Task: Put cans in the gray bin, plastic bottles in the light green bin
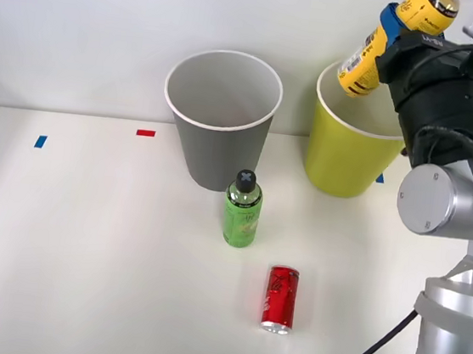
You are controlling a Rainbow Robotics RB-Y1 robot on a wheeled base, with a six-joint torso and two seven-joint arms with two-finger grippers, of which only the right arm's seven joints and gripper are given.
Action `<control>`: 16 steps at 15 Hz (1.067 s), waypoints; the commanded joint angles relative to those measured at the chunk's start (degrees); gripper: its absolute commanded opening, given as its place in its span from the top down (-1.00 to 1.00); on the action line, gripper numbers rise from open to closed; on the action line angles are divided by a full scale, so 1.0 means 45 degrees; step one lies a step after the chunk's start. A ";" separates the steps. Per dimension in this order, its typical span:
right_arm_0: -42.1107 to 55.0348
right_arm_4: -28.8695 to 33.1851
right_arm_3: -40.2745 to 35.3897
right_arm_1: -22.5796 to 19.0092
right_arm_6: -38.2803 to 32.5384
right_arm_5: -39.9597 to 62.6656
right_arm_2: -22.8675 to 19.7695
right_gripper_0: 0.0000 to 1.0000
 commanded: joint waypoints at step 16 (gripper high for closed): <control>-0.2246 0.0994 0.4217 -0.0483 0.0981 -0.1463 -0.0748 -1.00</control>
